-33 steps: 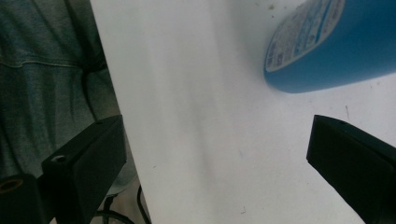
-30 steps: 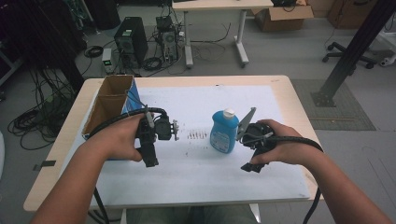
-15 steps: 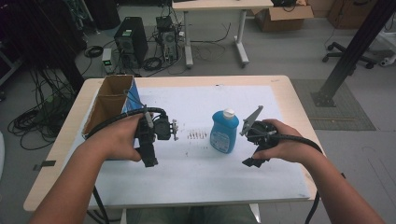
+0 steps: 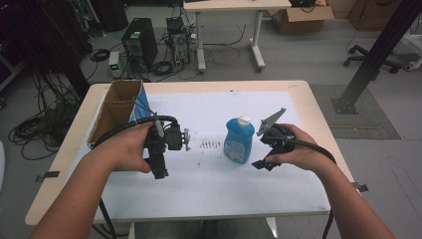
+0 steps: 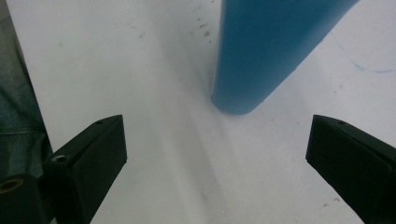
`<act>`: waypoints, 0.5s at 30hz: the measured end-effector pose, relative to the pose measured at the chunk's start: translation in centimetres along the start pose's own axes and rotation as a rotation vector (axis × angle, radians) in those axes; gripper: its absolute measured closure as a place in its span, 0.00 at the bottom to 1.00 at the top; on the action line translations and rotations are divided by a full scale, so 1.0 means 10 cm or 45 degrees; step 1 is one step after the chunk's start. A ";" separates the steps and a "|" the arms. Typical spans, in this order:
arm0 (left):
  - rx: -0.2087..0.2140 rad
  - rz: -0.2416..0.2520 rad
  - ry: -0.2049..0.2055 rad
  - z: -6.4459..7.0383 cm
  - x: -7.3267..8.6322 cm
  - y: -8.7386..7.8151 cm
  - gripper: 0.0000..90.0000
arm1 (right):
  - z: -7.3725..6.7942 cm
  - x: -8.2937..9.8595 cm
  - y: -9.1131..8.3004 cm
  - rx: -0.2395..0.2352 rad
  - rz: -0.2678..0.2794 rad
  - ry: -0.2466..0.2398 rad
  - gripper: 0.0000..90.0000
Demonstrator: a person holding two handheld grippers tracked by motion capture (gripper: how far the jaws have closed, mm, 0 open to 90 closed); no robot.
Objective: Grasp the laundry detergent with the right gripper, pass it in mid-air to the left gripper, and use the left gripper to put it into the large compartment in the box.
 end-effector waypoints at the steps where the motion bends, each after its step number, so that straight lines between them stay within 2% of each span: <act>1: 0.002 0.000 0.000 0.00 0.00 0.01 0.00 | 0.01 0.00 0.00 -0.002 0.014 0.006 0.06; 9: 0.002 -0.003 0.001 0.00 0.01 0.03 0.00 | 0.05 -0.02 0.05 -0.003 0.103 0.039 0.06; 15: 0.005 -0.004 0.006 0.00 0.01 0.03 0.00 | 0.04 -0.03 0.11 0.011 0.140 0.043 0.05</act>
Point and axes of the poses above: each handheld gripper's, and its own axes: y roughly forward along the jaws, x roughly out of its underside, z roughly to its right, the point moved 6 cm from there along y, roughly forward along the jaws, and after that the axes turned 7 degrees about x, right-handed, at the moved point
